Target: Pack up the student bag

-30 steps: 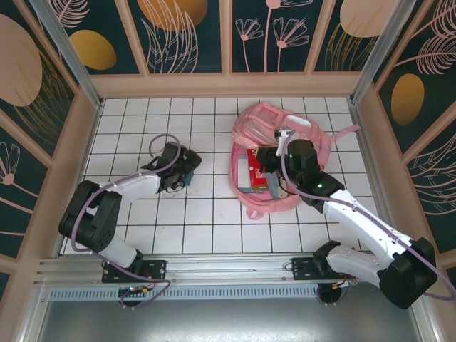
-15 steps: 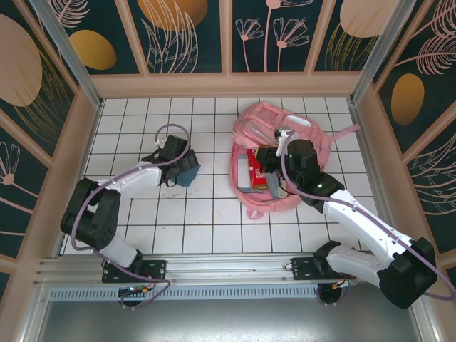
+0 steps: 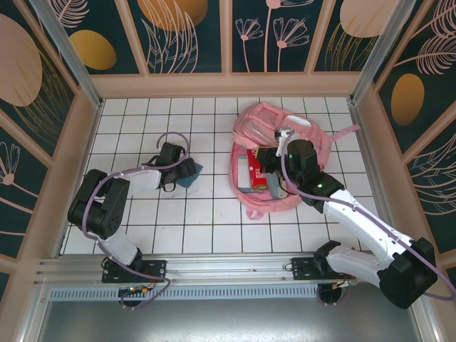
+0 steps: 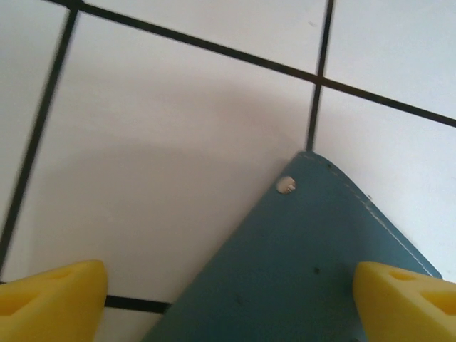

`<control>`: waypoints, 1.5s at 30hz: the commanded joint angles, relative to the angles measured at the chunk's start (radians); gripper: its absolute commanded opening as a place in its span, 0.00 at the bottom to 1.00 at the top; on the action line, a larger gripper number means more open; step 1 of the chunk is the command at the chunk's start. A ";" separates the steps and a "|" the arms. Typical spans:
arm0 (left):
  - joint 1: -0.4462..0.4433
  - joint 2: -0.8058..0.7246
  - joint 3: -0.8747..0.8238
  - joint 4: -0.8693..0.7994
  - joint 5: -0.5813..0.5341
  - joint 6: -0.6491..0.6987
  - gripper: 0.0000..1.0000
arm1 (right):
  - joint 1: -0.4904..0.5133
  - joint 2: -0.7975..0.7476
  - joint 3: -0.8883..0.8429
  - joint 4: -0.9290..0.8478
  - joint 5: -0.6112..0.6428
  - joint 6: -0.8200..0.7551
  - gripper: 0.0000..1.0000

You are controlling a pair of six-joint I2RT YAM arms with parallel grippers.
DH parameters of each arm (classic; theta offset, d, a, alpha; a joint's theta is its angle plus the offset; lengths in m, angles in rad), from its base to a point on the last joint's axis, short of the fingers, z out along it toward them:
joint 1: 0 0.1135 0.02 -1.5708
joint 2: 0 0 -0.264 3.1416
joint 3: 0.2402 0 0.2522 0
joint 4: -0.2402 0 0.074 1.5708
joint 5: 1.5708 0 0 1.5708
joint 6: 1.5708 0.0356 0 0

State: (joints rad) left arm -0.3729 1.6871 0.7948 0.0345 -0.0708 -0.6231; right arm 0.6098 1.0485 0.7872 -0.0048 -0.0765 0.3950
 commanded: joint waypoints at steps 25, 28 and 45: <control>-0.120 -0.283 -0.173 0.263 0.365 -0.349 0.06 | 0.014 0.012 0.034 0.100 -0.013 0.010 0.00; -0.170 -0.311 -0.167 0.323 0.358 -0.409 0.06 | 0.015 0.012 0.036 0.099 -0.014 0.013 0.00; -0.421 0.008 0.098 0.445 0.226 -0.496 0.20 | 0.016 -0.016 0.047 0.057 0.001 0.008 0.00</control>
State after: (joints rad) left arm -0.7868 1.6569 0.8234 0.4702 0.2195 -1.1248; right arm 0.6136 1.0634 0.7879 -0.0051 -0.0761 0.3996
